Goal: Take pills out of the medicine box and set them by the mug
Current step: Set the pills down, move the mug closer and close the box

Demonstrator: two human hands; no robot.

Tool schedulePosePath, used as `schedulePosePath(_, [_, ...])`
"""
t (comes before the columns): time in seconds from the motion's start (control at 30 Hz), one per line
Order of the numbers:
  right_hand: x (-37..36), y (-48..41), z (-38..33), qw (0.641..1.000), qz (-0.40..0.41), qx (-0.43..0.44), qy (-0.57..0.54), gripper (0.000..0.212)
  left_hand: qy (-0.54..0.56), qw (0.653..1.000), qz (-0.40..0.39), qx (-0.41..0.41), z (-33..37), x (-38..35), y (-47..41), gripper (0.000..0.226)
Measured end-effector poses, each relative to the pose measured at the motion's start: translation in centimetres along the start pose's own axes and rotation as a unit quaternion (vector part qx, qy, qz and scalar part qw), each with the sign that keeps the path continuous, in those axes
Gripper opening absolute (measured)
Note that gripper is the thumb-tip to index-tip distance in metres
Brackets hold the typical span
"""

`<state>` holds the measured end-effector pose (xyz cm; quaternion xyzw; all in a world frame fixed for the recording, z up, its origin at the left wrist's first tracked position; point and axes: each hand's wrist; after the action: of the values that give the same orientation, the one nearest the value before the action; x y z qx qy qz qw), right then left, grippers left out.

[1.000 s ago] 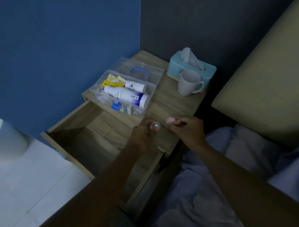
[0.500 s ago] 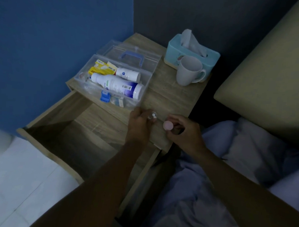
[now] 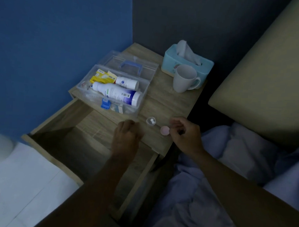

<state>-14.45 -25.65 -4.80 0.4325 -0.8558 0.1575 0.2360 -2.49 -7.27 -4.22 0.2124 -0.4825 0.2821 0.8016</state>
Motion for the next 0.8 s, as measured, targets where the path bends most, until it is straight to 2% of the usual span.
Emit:
schedulePosePath(0.1, [1.2,-1.7,-1.5,1.0,0.0,0.016,0.024,0.032,0.013,0.998,-0.064,0.019,0.1,-0.1,0.7,0.053])
schedulePosePath(0.17, [2.1,-3.3,-2.6,0.999,-0.002,0.027,0.041,0.028,-0.032,0.994,-0.099,0.02,0.2,-0.8,1.3,0.06])
schedulePosePath(0.23, [2.9,-5.1,-3.3,0.996,0.009,0.042,0.076,0.025,-0.09,0.989,-0.115,0.019,0.6,-1.2,1.9,0.063])
schedulePosePath(0.3, [3.5,-7.3,-4.0,0.991,0.013,0.045,0.124,0.028,-0.103,0.989,-0.107,0.018,0.9,-0.8,2.1,0.063])
schedulePosePath(0.4, [4.4,-10.5,-4.2,0.982,-0.026,0.019,0.184,0.051,-0.128,0.986,-0.103,-0.015,1.0,0.3,2.0,0.066])
schedulePosePath(0.5, [5.1,-12.8,-3.6,0.954,-0.063,-0.008,0.293,0.077,-0.168,0.979,-0.103,-0.049,1.0,0.8,2.1,0.061])
schedulePosePath(0.63, [5.6,-15.0,-3.0,0.92,-0.076,-0.042,0.381,0.091,-0.202,0.972,-0.11,-0.047,1.1,1.1,1.8,0.059])
schedulePosePath(0.8, [5.8,-17.3,-2.7,0.92,-0.084,-0.084,0.373,0.099,-0.237,0.961,-0.132,-0.051,0.8,0.8,1.2,0.055])
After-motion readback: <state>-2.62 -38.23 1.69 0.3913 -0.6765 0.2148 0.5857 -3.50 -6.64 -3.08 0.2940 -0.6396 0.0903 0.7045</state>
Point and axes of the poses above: each hand's wrist, its own y-axis away from the middle knuckle, its own x-axis out of the back of the hand, z = x × y, and after that the axes turned 10 degrees about -z, right-handed
